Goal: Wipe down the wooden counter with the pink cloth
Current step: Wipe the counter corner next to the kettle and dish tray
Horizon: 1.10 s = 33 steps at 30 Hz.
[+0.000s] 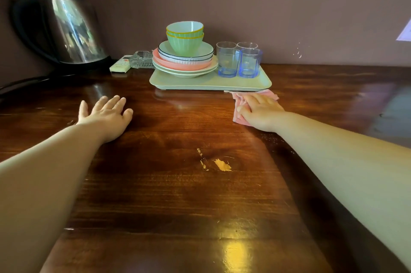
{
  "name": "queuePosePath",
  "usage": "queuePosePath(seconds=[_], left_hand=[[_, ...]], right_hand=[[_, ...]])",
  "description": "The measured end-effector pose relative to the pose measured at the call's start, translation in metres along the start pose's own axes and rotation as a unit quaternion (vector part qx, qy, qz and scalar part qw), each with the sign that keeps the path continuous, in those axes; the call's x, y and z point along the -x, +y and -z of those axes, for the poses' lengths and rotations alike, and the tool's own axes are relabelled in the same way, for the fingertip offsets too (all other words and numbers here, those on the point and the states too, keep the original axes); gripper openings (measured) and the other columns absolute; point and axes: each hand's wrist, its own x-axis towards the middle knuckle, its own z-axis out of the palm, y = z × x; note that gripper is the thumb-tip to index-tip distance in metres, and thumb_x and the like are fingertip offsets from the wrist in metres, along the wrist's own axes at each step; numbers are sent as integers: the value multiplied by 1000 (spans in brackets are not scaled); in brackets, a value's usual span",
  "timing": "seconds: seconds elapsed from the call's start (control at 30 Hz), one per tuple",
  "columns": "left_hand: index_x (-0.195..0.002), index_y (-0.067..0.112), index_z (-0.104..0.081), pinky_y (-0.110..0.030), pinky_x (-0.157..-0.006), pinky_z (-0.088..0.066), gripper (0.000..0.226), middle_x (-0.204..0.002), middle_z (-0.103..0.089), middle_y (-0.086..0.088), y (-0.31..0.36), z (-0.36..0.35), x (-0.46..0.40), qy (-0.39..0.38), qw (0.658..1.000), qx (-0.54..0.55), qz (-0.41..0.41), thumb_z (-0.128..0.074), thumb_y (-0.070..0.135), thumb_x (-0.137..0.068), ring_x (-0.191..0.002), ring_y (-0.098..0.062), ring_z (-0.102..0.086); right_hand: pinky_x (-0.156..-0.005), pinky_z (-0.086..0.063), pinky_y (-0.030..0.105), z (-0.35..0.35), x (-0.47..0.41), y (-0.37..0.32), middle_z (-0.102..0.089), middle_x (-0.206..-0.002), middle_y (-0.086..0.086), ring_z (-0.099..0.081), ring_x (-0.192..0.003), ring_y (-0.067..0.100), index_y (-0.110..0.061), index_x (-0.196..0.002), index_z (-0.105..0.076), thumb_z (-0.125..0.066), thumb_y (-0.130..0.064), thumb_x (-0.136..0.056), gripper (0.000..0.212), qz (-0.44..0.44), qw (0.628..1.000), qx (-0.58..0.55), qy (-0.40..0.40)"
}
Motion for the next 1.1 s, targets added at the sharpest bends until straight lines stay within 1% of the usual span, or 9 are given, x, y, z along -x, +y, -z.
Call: queuePosePath(seconds=[0.13,0.3,0.47,0.53,0.67,0.83,0.9,1.0,1.1], left_hand=[[-155,26,-4,-54,-115,9,65,-163,2,6,11,8,12,51,996,-63,28,-16,56,-99,-148,-19,10],[-155,23,-10,-56,-117,-1,73,-162,-6,5,38,23,40,37,997,58,18,-37,57,-97,-149,-19,0],[-155,23,-1,-54,-117,2,84,-163,3,5,65,19,67,-53,996,65,-18,-27,70,-91,-149,-18,4],[-155,24,2,-51,-117,5,81,-162,10,7,66,10,75,-77,995,67,-4,-19,71,-92,-148,-15,10],[-155,24,3,-49,-118,6,78,-161,12,7,68,1,84,-59,997,58,1,-10,69,-93,-147,-14,13],[-155,24,0,-50,-118,5,80,-162,8,7,68,-4,82,-38,998,47,-2,-10,71,-91,-148,-14,10],[-155,24,-1,-50,-118,4,80,-162,7,7,67,-3,83,-34,998,48,-2,-10,71,-91,-148,-14,9],[-155,25,-1,-49,-118,4,79,-162,8,8,68,1,83,-42,998,54,3,-11,70,-92,-148,-13,9],[-155,26,0,-49,-118,5,79,-162,8,9,69,1,82,-46,997,55,4,-11,71,-92,-148,-13,10]], right_hand=[[-125,-12,43,-3,26,20,-15,-166,-12,-10,-153,13,-36,-160,-14,-21,-53,-103,59,72,996,-14,-49],[-125,-13,44,5,15,9,-19,-167,-6,-14,-154,19,-29,-161,-17,-19,-47,-106,58,-13,1000,13,-5],[-124,-10,42,-6,49,20,-13,-167,-14,-8,-153,12,-40,-159,-11,-17,-55,-104,58,99,994,-2,-53],[-122,-10,42,-3,49,24,-13,-166,-15,-9,-153,12,-40,-159,-12,-19,-56,-103,58,95,994,-7,-60],[-125,-13,43,0,43,5,-17,-167,-6,-13,-154,17,-28,-161,-16,-19,-46,-106,58,22,1000,20,-8],[-122,-11,42,-11,75,22,-12,-166,-16,-7,-153,9,-43,-158,-9,-18,-56,-101,60,151,987,-10,-50],[-121,-14,43,-6,72,24,-15,-166,-15,-10,-152,11,-43,-158,-13,-21,-55,-101,58,140,989,-18,-52],[-123,-13,41,0,57,10,-17,-167,-7,-13,-153,16,-31,-160,-17,-22,-46,-105,57,53,999,2,-9],[-124,-9,40,-4,69,7,-15,-167,-8,-10,-154,14,-31,-161,-14,-19,-44,-106,57,101,995,9,-11]])
